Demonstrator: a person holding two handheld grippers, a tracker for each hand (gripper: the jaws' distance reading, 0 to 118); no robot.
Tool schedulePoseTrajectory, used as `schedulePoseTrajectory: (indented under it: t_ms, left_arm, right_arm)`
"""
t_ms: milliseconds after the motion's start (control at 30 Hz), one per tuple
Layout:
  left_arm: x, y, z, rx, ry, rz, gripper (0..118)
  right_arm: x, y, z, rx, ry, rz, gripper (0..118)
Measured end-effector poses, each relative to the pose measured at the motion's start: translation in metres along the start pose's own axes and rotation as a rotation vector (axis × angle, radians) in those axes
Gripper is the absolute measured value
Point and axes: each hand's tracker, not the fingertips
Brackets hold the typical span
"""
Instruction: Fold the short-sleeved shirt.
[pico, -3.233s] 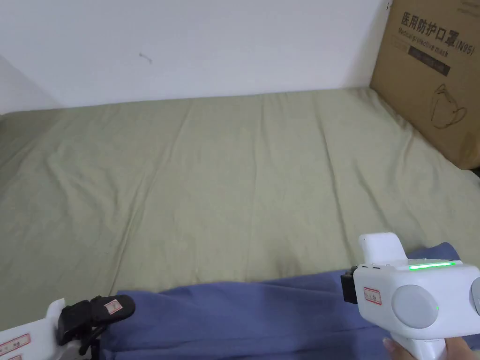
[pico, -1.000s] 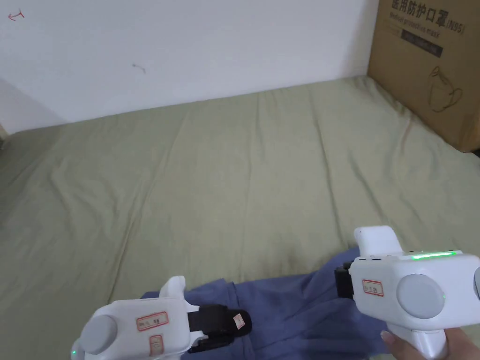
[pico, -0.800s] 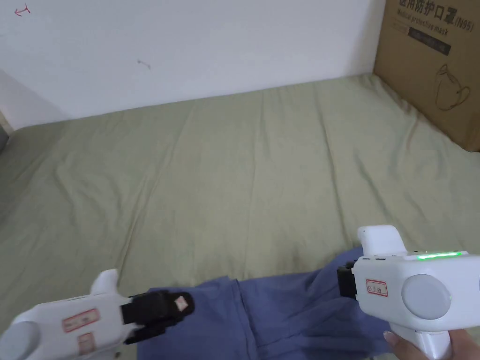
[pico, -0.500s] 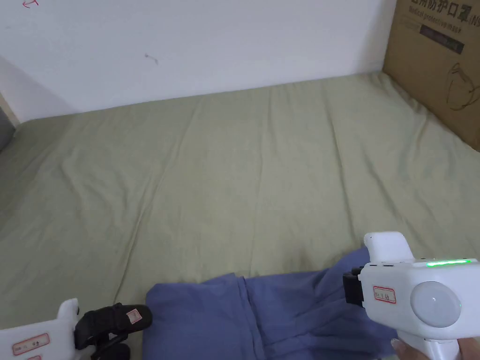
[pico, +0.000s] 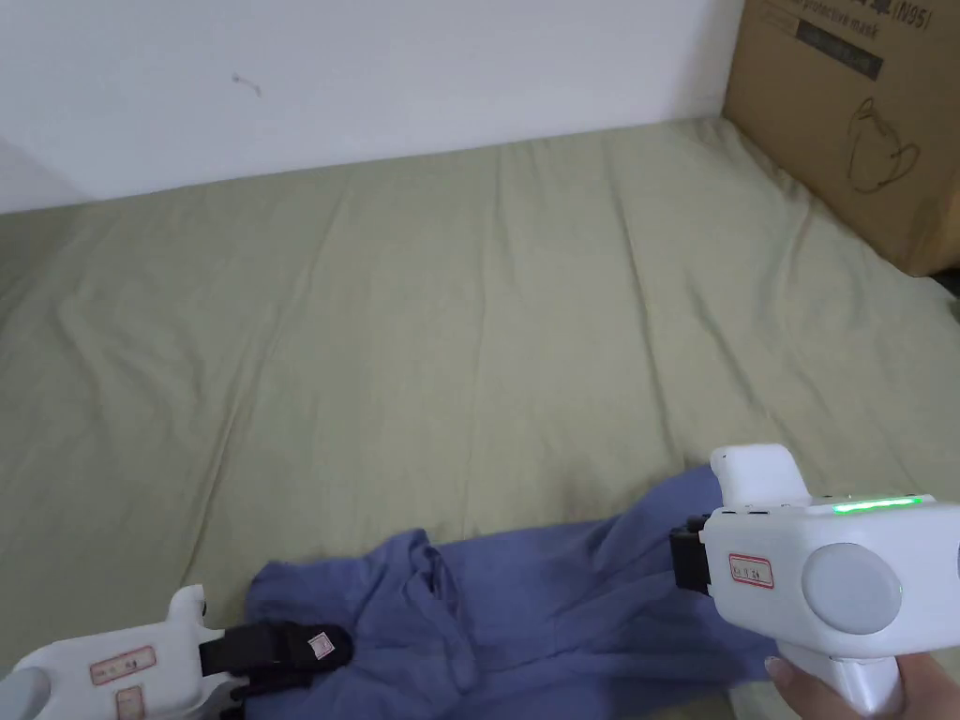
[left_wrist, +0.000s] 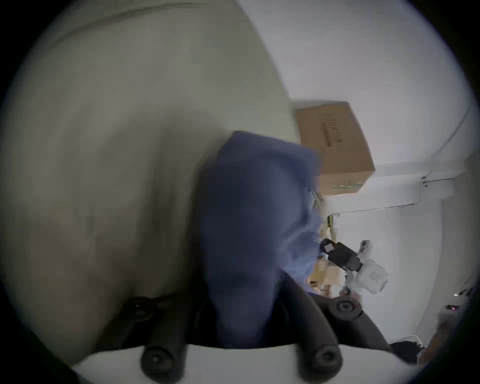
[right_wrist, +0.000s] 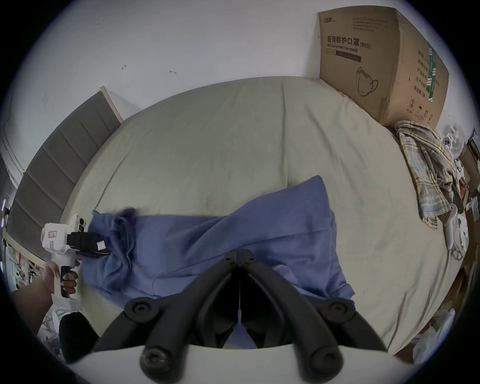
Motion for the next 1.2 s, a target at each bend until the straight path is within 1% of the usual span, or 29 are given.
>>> schedulePoseTrajectory:
  t_ms: [33,67,100,133,200,233,300,367,400,467,533,567,600,700,800,867,933,967,1033,1067,1100,1167,1200]
  left_arm:
    - [0.01,-0.003,0.002,0.036,-0.246,0.068,6]
    - [0.018,-0.002,0.004,0.036,-0.153,0.004,6]
    - [0.017,0.004,0.005,0.032,-0.093,-0.039,6]
    - [0.027,0.003,0.008,0.042,-0.043,-0.073,6]
    - [0.054,-0.002,0.02,0.075,0.113,-0.158,6]
    - [0.079,-0.014,0.033,0.088,0.205,-0.234,6]
    - [0.103,-0.022,0.051,0.13,0.391,-0.36,6]
    - [0.119,-0.028,0.076,0.176,0.54,-0.432,6]
    - [0.125,-0.029,0.085,0.189,0.636,-0.469,6]
    - [0.136,-0.033,0.095,0.208,0.861,-0.6,6]
    - [0.15,-0.036,0.098,0.211,0.981,-0.695,6]
    - [0.156,-0.037,0.098,0.208,0.964,-0.698,6]
    - [0.162,-0.038,0.096,0.195,0.914,-0.667,6]
    - [0.187,-0.036,0.076,0.161,0.631,-0.533,6]
    - [0.211,-0.031,0.037,0.09,0.42,-0.385,7]
    - [0.221,-0.031,0.008,0.055,0.363,-0.361,7]
    - [0.237,-0.033,-0.025,0.028,0.355,-0.37,10]
    - [0.241,-0.035,-0.037,0.003,0.322,-0.377,16]
    - [0.25,-0.04,-0.059,-0.042,0.266,-0.361,47]
    - [0.251,-0.042,-0.067,-0.074,0.238,-0.343,65]
    - [0.252,-0.044,-0.074,-0.105,0.196,-0.322,84]
    - [0.253,-0.047,-0.081,-0.133,0.103,-0.288,108]
    - [0.253,-0.049,-0.079,-0.105,0.075,-0.28,114]
  right_arm:
    - [0.0,0.0,0.0,-0.001,0.0,0.001,0]
    - [0.0,0.0,-0.001,-0.005,0.002,0.003,0]
    - [0.0,0.0,-0.001,-0.007,0.003,0.003,0]
    - [0.0,0.0,-0.001,-0.006,0.003,0.003,0]
    - [-0.001,0.001,0.003,-0.003,0.012,-0.006,0]
    - [-0.001,0.002,0.006,0.003,0.03,-0.021,0]
    - [-0.001,0.004,0.012,0.024,0.056,-0.027,0]
    - [-0.004,0.005,0.016,0.037,0.054,-0.018,0]
    - [-0.005,0.005,0.018,0.042,0.056,-0.017,0]
    - [-0.005,0.005,0.021,0.049,0.079,-0.025,0]
    - [-0.006,0.003,0.024,0.047,0.093,-0.028,0]
    - [-0.007,0.002,0.025,0.049,0.097,-0.027,0]
    - [-0.007,0.001,0.027,0.052,0.1,-0.025,0]
    - [-0.008,0.001,0.031,0.057,0.111,-0.026,0]
    - [-0.005,0.0,0.036,0.062,0.119,-0.03,0]
    - [-0.002,0.001,0.039,0.064,0.12,-0.027,0]
    - [0.003,0.001,0.041,0.067,0.111,-0.023,0]
    - [0.006,0.002,0.042,0.068,0.102,-0.023,0]
    - [0.012,0.003,0.042,0.073,0.091,-0.03,0]
    - [0.015,0.003,0.042,0.074,0.087,-0.037,0]
    - [0.017,0.003,0.042,0.074,0.083,-0.047,0]
    - [0.021,0.003,0.04,0.073,0.085,-0.064,0]
    - [0.022,0.003,0.04,0.072,0.089,-0.07,0]
